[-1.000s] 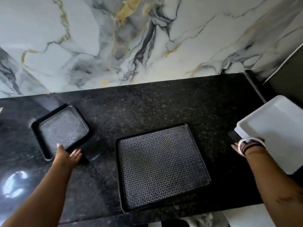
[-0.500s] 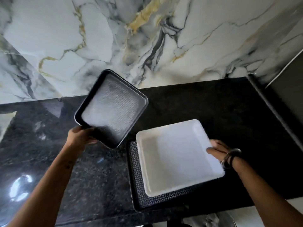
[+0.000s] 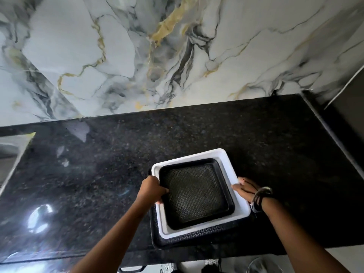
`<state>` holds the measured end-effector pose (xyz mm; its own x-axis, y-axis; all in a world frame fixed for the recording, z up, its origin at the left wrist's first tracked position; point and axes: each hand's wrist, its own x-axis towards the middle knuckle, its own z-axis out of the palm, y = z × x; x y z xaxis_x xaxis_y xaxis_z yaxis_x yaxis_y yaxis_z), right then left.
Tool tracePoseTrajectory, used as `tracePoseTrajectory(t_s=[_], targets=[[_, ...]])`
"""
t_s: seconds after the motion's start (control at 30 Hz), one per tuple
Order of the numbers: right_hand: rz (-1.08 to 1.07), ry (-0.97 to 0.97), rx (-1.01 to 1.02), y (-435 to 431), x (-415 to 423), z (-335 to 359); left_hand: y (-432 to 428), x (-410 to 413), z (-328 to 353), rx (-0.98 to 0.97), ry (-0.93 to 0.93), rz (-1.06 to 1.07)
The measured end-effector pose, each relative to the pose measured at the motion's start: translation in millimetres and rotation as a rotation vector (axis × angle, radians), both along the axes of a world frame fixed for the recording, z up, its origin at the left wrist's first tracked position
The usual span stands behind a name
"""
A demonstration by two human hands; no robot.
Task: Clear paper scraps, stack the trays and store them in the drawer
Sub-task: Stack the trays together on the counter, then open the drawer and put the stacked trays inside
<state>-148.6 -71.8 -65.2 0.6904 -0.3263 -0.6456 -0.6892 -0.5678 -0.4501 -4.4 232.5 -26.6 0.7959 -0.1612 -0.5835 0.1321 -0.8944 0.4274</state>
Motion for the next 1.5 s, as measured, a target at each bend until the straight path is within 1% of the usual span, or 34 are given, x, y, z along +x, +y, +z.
tracePoseTrajectory(t_s=[0.1, 0.13, 0.17, 0.2, 0.27, 0.3, 0.33, 0.37, 0.4, 0.47, 0.53, 0.63, 0.67, 0.7, 0.73, 0.83, 0.9, 0.97, 1.03, 1.1, 1.17, 1.23, 1.3, 1.4, 1.5], targets=[[-0.032, -0.013, 0.004, 3, -7, -1, -9, -13, 3, 0.126, -0.205, -0.019], [-0.058, -0.045, -0.017, 8, -9, 4, -10, -19, 3, 0.137, -0.273, -0.023], [-0.09, -0.12, -0.066, 14, -14, 9, -8, -25, 4, 0.129, -0.337, -0.02], [-0.146, -0.222, -0.162, 22, -21, 15, -5, -29, 4, 0.108, -0.405, -0.012], [-0.309, -0.481, -0.423, 46, -45, 26, 15, -41, 3, 0.078, -0.544, 0.023], [-0.353, -0.595, -0.554, 60, -60, 29, 30, -47, -1, 0.081, -0.601, 0.031], [-0.363, -0.675, -0.649, 80, -77, 29, 51, -56, -7, 0.094, -0.642, 0.01], [-0.364, -0.713, -0.699, 100, -93, 27, 73, -64, -15, 0.112, -0.663, -0.044], [-0.364, -0.712, -0.722, 123, -110, 23, 97, -73, -26, 0.143, -0.649, -0.12], [-0.391, -0.635, -0.73, 178, -140, 8, 150, -90, -51, 0.232, -0.552, -0.296], [-0.417, -0.569, -0.677, 223, -164, -4, 188, -98, -72, 0.293, -0.466, -0.425], [-0.403, -0.59, -0.625, 291, -187, -33, 212, -97, -88, 0.247, -0.508, -0.459], [-0.369, -0.585, -0.572, 314, -191, -45, 215, -96, -92, 0.223, -0.524, -0.456], [-0.299, -0.558, -0.491, 333, -191, -57, 214, -95, -94, 0.203, -0.536, -0.448], [-0.181, -0.489, -0.39, 354, -188, -72, 216, -96, -96, 0.184, -0.546, -0.435], [0.28, -0.142, -0.132, 404, -166, -126, 220, -96, -102, 0.148, -0.581, -0.416], [0.434, -0.021, -0.035, 422, -144, -160, 221, -94, -105, 0.134, -0.581, -0.414], [0.519, -0.003, -0.033, 439, -116, -188, 221, -92, -110, 0.12, -0.592, -0.412], [0.565, -0.055, -0.096, 451, -89, -211, 221, -91, -114, 0.102, -0.618, -0.4], [0.6, -0.027, -0.16, 460, -73, -234, 222, -90, -118, 0.085, -0.638, -0.391], [0.609, 0.039, -0.249, 466, -70, -254, 223, -90, -121, 0.08, -0.651, -0.392], [0.583, 0.043, -0.326, 472, -74, -266, 223, -90, -121, 0.074, -0.651, -0.401], [0.566, 0.067, -0.337, 480, -75, -266, 224, -90, -120, 0.074, -0.641, -0.407], [0.555, 0.186, -0.309, 490, -84, -256, 225, -90, -116, 0.09, -0.617, -0.423], [0.628, 0.271, -0.292, 502, -116, -245, 226, -93, -114, 0.097, -0.61, -0.432]])
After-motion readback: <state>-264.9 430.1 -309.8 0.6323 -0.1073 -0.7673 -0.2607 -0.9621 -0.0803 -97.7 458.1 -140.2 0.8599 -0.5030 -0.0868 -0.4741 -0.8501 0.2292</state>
